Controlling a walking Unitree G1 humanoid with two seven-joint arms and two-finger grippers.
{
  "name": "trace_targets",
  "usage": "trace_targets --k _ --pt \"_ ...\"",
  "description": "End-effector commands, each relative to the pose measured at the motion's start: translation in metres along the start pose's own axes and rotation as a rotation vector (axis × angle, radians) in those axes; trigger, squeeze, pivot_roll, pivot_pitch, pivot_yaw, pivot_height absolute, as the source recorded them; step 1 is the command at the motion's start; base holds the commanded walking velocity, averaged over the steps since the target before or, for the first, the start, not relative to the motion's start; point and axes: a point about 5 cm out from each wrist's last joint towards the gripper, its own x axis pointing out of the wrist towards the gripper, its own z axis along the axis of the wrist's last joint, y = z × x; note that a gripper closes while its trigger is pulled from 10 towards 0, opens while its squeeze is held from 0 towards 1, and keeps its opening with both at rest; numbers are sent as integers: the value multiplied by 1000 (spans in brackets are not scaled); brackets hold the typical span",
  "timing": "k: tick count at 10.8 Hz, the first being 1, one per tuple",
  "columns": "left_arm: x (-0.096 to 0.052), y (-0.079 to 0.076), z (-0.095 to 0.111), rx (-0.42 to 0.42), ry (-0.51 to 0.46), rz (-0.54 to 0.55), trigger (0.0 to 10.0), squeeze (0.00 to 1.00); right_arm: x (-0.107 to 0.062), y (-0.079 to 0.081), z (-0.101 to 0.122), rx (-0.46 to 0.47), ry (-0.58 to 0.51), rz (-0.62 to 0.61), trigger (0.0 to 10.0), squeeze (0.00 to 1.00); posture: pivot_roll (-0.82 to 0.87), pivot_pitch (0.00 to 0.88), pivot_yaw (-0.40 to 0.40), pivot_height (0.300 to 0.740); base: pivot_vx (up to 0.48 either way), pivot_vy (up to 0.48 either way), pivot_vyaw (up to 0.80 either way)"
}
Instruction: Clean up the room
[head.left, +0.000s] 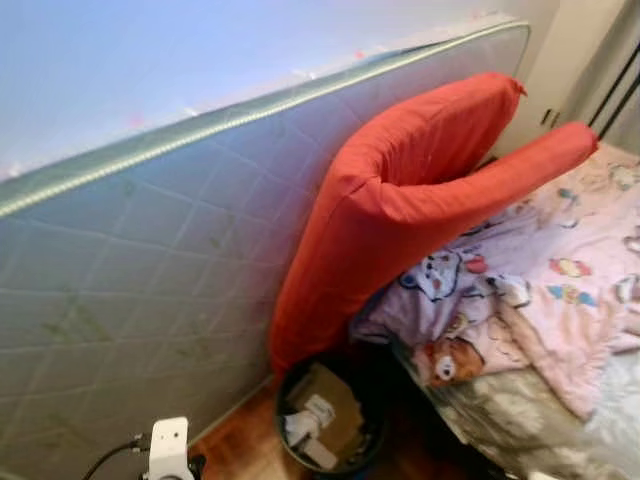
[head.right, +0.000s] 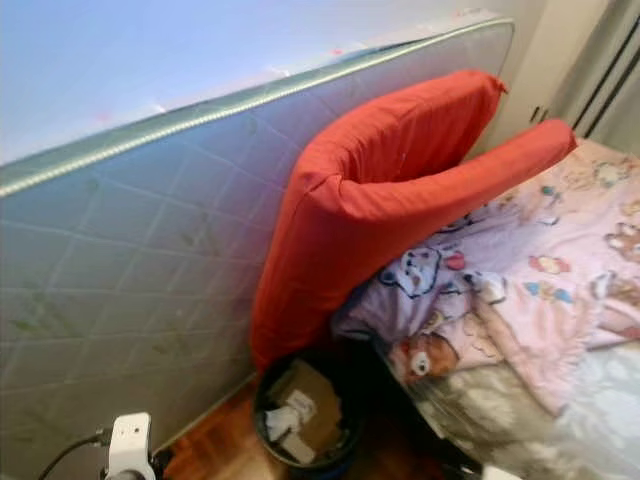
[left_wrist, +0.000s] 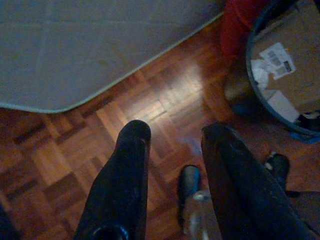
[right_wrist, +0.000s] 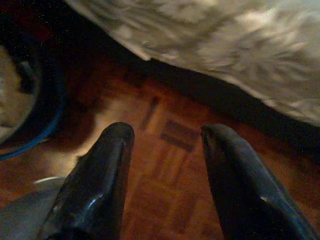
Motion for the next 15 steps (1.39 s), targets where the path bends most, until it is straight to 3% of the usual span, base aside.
trace_targets --k 1,3,4,8,11,12,15 --pt "1 7 4 40 -3 5 10000 0 1 11 -1 -2 19 39 10000 0 165 0 24 740 0 0 0" --pt "2 6 11 64 -14 -6 10000 0 3 21 3 1 37 79 10000 0 165 0 38 740 0 0 0" --pt "3 4 12 70 -14 -8 10000 0 4 30 6 -60 44 134 10000 0 168 0 28 740 0 0 0" --pt "-2 3 -8 66 36 -4 10000 0 5 49 11 -200 46 245 10000 0 160 0 3 740 0 0 0" --pt "-1 -3 -8 80 37 -18 10000 0 6 51 13 -194 35 218 10000 0 145 0 2 740 0 0 0" --pt "-1 -4 -8 86 38 -22 10000 0 6 51 12 -163 47 210 10000 0 142 0 1 740 0 -262 -788" --pt "-1 -4 -7 93 37 -26 10000 0 7 43 13 -186 49 175 10000 0 135 0 4 740 0 -255 -781"
